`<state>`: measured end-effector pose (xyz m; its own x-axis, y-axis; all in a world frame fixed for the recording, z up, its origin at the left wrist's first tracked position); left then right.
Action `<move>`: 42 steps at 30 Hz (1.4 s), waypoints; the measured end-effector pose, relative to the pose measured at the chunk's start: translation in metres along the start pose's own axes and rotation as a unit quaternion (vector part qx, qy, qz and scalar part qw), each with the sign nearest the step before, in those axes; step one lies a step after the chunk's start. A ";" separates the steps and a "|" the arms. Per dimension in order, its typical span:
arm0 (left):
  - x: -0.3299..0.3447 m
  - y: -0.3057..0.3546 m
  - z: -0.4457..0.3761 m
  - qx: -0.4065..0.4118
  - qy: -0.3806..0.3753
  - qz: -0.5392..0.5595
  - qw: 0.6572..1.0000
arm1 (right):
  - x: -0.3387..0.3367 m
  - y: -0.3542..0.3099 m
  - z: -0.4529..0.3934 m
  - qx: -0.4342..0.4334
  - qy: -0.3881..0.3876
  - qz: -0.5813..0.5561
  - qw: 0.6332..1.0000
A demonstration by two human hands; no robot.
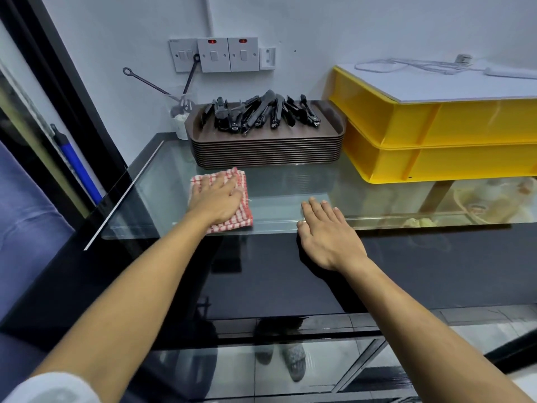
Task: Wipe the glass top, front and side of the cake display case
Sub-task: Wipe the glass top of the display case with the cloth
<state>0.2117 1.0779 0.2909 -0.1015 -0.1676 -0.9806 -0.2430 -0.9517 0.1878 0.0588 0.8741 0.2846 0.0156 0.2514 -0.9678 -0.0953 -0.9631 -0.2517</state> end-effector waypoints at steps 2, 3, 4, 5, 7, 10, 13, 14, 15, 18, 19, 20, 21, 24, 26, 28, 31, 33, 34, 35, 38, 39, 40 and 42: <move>0.005 0.040 0.006 0.043 -0.008 -0.004 0.999 | 0.000 0.000 0.000 0.000 -0.002 -0.002 1.000; 0.011 0.063 0.013 0.078 -0.018 -0.009 0.997 | 0.000 0.000 0.001 0.000 -0.004 -0.004 1.000; 0.017 0.083 0.023 0.117 -0.028 -0.014 0.993 | -0.001 0.000 0.001 0.000 -0.005 -0.003 1.000; 0.024 0.096 0.032 0.150 -0.037 -0.017 0.988 | 0.000 0.000 0.001 -0.003 -0.006 0.001 1.000; 0.027 0.096 0.038 0.176 -0.046 -0.010 0.983 | 0.000 0.000 0.001 -0.005 -0.010 0.003 1.000; 0.012 0.044 0.007 0.089 -0.030 -0.001 0.996 | 0.000 0.001 0.001 -0.002 -0.005 0.002 1.000; 0.006 0.016 -0.015 0.019 -0.034 -0.002 0.999 | -0.001 0.000 0.002 0.000 -0.002 -0.002 1.000; 0.006 0.020 -0.017 0.015 -0.031 0.001 0.999 | -0.001 0.000 0.001 0.001 -0.001 -0.002 1.000; 0.007 0.028 -0.017 0.019 -0.027 0.004 0.999 | -0.001 0.000 0.001 0.001 -0.001 -0.001 1.000; 0.013 0.069 -0.007 0.067 -0.027 0.000 0.997 | 0.000 0.000 0.000 0.000 -0.003 -0.001 1.000; 0.016 0.085 -0.003 0.094 -0.031 -0.001 0.995 | 0.001 0.000 0.000 -0.001 -0.004 0.001 1.000; 0.020 0.098 0.000 0.122 -0.036 -0.001 0.992 | 0.001 0.000 0.000 -0.003 -0.005 0.003 1.000; 0.022 0.106 0.002 0.143 -0.041 0.000 0.989 | 0.000 0.000 0.000 -0.004 -0.005 0.005 1.000; 0.017 0.090 -0.008 0.125 -0.041 0.013 0.991 | 0.000 0.000 0.000 -0.002 -0.008 0.003 1.000; 0.010 0.064 -0.017 0.075 -0.031 0.014 0.997 | 0.000 0.000 0.001 -0.002 -0.008 0.001 1.000; 0.007 0.051 -0.020 0.053 -0.025 0.014 0.998 | -0.002 0.001 0.000 -0.003 -0.005 0.001 1.000; 0.007 0.033 -0.017 0.034 -0.013 0.019 0.999 | 0.000 0.002 0.000 -0.006 -0.009 0.000 1.000; 0.003 0.011 -0.017 0.003 -0.003 0.022 1.000 | 0.001 0.002 0.000 -0.005 -0.009 -0.001 1.000; 0.001 0.001 -0.016 -0.014 -0.001 0.023 1.000 | 0.000 0.003 0.000 -0.004 -0.008 -0.001 1.000; 0.000 -0.006 -0.014 -0.027 0.000 0.021 0.999 | 0.000 0.002 0.000 -0.003 -0.007 -0.003 1.000; 0.003 0.003 -0.003 -0.022 -0.005 0.013 1.000 | -0.001 0.001 0.001 0.000 -0.005 -0.004 1.000; 0.005 0.016 0.004 0.000 -0.009 0.014 1.000 | -0.001 0.000 0.001 0.000 -0.005 -0.004 1.000; 0.008 0.031 0.013 0.028 -0.014 0.014 0.999 | -0.002 0.000 0.001 -0.001 -0.006 -0.003 1.000; 0.016 0.058 0.037 0.081 -0.025 0.011 0.996 | -0.002 0.001 0.000 -0.001 -0.013 -0.004 1.000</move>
<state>0.1599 1.0296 0.2885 -0.1549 -0.1718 -0.9729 -0.3922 -0.8931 0.2202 0.0584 0.8731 0.2860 -0.0097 0.2618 -0.9651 -0.0926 -0.9612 -0.2599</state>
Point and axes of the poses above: each hand's wrist, its own z-axis away from the middle knuckle, its own x-axis out of the palm, y = z × x, the point moved 10 cm from there along -z, towards the middle knuckle
